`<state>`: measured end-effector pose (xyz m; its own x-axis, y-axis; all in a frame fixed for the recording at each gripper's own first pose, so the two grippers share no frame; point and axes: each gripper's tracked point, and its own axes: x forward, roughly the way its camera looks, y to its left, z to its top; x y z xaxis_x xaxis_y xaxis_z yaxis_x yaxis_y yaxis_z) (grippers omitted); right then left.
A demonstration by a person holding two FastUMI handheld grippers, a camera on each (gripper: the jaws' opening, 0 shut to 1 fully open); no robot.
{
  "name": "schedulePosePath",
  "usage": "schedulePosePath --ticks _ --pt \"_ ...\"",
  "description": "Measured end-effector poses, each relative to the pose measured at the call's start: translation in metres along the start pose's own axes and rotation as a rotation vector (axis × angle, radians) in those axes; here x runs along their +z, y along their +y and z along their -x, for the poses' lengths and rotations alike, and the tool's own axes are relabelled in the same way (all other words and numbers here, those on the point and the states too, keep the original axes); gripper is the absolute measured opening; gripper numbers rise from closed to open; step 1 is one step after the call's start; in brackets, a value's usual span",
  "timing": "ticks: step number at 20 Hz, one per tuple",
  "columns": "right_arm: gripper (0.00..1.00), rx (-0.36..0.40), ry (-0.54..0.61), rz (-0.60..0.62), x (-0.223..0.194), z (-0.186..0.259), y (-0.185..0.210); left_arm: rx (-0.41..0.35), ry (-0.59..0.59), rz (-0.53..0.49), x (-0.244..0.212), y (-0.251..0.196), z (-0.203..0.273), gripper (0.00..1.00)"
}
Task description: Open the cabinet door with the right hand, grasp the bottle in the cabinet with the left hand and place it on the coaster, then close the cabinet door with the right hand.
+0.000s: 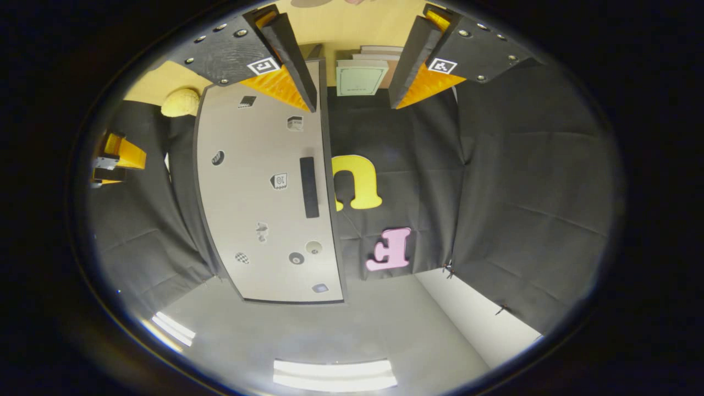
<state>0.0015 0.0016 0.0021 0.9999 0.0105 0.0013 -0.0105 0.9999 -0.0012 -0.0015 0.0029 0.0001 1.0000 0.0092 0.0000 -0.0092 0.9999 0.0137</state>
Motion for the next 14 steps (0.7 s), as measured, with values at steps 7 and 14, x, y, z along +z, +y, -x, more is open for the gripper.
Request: schedulePosePath --ticks 7,14 --pt "0.98 0.008 -0.008 -0.009 0.006 0.000 0.004 0.011 -0.003 -0.007 0.001 0.004 0.002 0.82" --pt "0.98 0.049 -0.015 -0.021 0.014 -0.008 0.023 0.037 -0.018 -0.015 0.005 0.016 0.006 0.82"
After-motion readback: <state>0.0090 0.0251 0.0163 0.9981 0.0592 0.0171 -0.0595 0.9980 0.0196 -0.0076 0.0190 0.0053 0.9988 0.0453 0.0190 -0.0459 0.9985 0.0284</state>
